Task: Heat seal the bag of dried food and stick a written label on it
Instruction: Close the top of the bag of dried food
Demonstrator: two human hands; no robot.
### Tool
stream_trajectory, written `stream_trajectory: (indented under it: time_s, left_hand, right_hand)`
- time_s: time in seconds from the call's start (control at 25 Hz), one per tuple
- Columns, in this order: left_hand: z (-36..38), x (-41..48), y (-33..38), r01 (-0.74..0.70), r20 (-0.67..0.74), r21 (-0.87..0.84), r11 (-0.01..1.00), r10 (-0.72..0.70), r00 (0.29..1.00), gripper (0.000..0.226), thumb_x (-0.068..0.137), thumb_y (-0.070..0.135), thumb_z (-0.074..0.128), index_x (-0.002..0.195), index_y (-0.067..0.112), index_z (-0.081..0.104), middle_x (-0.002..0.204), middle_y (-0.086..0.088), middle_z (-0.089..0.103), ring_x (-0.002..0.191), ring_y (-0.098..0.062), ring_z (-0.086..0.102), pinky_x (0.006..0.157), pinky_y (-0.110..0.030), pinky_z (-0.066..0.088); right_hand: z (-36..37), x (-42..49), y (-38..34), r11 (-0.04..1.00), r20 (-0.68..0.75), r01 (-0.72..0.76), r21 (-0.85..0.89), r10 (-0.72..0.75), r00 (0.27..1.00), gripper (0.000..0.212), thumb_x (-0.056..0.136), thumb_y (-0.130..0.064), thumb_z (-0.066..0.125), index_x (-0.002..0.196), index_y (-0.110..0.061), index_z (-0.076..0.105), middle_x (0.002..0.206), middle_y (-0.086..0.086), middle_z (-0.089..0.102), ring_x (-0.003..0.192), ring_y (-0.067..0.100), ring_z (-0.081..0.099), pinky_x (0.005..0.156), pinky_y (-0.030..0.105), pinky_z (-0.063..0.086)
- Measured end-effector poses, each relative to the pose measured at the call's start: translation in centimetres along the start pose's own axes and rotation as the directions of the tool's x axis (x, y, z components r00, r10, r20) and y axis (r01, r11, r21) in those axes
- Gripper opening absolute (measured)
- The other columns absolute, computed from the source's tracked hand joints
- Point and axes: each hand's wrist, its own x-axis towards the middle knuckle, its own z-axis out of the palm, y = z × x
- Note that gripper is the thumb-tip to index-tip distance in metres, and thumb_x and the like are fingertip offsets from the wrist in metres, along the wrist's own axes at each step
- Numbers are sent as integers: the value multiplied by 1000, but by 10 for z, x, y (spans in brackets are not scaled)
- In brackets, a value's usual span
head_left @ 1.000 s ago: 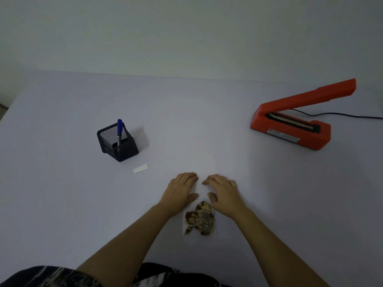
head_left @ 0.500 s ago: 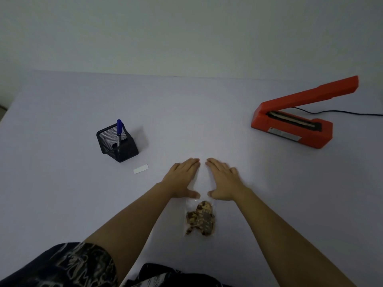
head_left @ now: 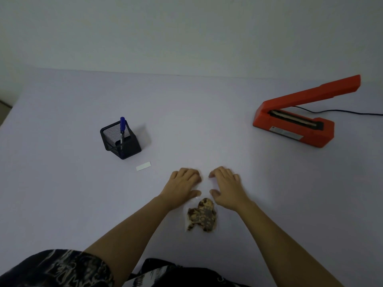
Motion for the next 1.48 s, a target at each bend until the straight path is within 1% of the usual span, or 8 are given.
stream_trajectory:
  time_s: [0.12, 0.4, 0.6, 1.0, 1.16, 1.28, 1.36, 1.48]
  left_hand:
    - [7, -1, -1, 29, 25, -62, 998, -27, 999, 55, 86, 52, 38, 131, 22, 44, 141, 3, 41, 130, -20, 34, 100, -34, 28]
    - [-17, 24, -8, 32, 195, -95, 995, -13, 981, 88, 78, 52, 64, 147, 21, 19, 154, 1, 19, 137, -22, 18, 108, -41, 23]
    - [-23, 31, -10, 72, 195, -39, 997, -63, 979, 108, 69, 60, 68, 149, 18, 9, 157, 1, 10, 142, -20, 12, 112, -42, 17]
    - [-26, 29, -12, 59, 210, 27, 998, -64, 976, 121, 64, 64, 69, 149, 13, -1, 158, -1, 0, 144, -20, 5, 114, -43, 18]
    - [-30, 33, -5, 108, 198, 78, 991, -122, 973, 129, 62, 66, 70, 147, 6, -5, 158, -6, -5, 144, -25, 4, 114, -43, 17]
    - [-29, 31, -1, 117, 132, 71, 991, -126, 983, 123, 63, 62, 72, 147, 7, 1, 157, -7, 3, 140, -28, 12, 112, -42, 20]
    - [-25, 23, 0, 69, 79, 56, 996, -73, 994, 108, 67, 58, 71, 145, 8, 15, 153, -7, 17, 135, -27, 22, 108, -40, 26]
    - [-19, 18, -1, 58, 76, 25, 998, -60, 995, 88, 74, 55, 67, 139, 10, 28, 147, -6, 29, 129, -27, 30, 103, -39, 30]
  right_hand:
    - [7, -5, 0, 1000, 1, 26, 9, -26, 1000, 40, 80, -20, 52, 119, -27, 45, 126, -9, 45, 118, 14, 39, 80, 30, 21]
    - [-8, 13, 1, 999, 161, -39, 8, 37, 986, 77, 77, -25, 59, 143, -25, 21, 151, -7, 21, 134, 19, 24, 101, 40, 25]
    - [-13, 21, 0, 990, 251, -131, 55, 113, 961, 95, 73, -24, 64, 146, -25, 5, 156, -9, 3, 139, 19, 14, 107, 45, 21]
    - [-5, 20, -16, 958, 218, -269, 97, 243, 945, 108, 70, -16, 67, 146, -18, -9, 156, -7, -13, 144, 16, -1, 113, 50, 12]
    - [-12, 24, -8, 968, 239, -242, 66, 220, 946, 113, 73, -20, 70, 144, -14, -17, 154, -6, -25, 144, 17, 0, 112, 53, 12]
    - [-7, 21, -3, 979, 186, -192, 69, 177, 967, 108, 74, -27, 71, 146, -14, -9, 156, -3, -14, 142, 18, 15, 110, 53, 19]
    - [-1, 8, -7, 978, 69, -182, 105, 175, 982, 92, 74, -23, 69, 145, -12, 12, 154, 4, 11, 136, 22, 29, 105, 48, 27]
    - [5, -2, -12, 977, -26, -125, 175, 132, 991, 59, 74, -17, 65, 128, -8, 42, 131, 8, 43, 121, 26, 45, 98, 43, 39]
